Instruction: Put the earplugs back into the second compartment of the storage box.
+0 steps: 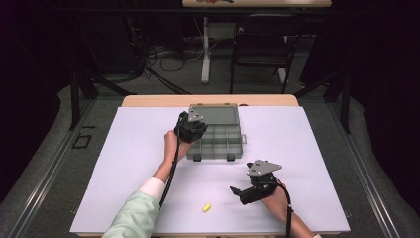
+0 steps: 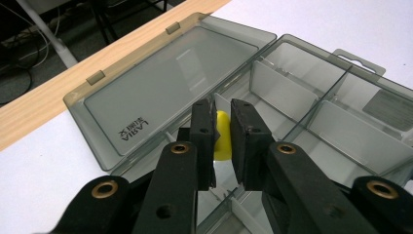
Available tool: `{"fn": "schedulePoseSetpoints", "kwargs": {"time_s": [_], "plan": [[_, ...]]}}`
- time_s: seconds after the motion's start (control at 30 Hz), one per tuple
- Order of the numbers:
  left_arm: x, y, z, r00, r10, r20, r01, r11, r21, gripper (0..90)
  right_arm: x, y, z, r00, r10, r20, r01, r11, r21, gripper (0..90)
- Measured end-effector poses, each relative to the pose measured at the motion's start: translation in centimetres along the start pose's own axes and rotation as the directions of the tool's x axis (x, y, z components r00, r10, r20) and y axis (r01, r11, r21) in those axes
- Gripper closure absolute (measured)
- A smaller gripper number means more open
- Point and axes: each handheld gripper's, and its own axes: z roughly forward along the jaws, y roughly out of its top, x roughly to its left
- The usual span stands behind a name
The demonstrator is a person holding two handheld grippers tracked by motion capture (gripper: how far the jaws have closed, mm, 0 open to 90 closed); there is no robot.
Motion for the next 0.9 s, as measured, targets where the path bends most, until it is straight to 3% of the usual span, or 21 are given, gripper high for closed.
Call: {"fn": "schedulePoseSetpoints", "kwargs": {"time_s": [0.9], "plan": [[-0.8, -0.1, 2.4, 0.9995, 0.032, 0.006, -0.033, 0.9961, 0.082, 78.4, -0.1, -0.1, 0.0, 1.0000, 0.004, -0.005, -0.004, 1.000, 0.000, 0.0]]}}
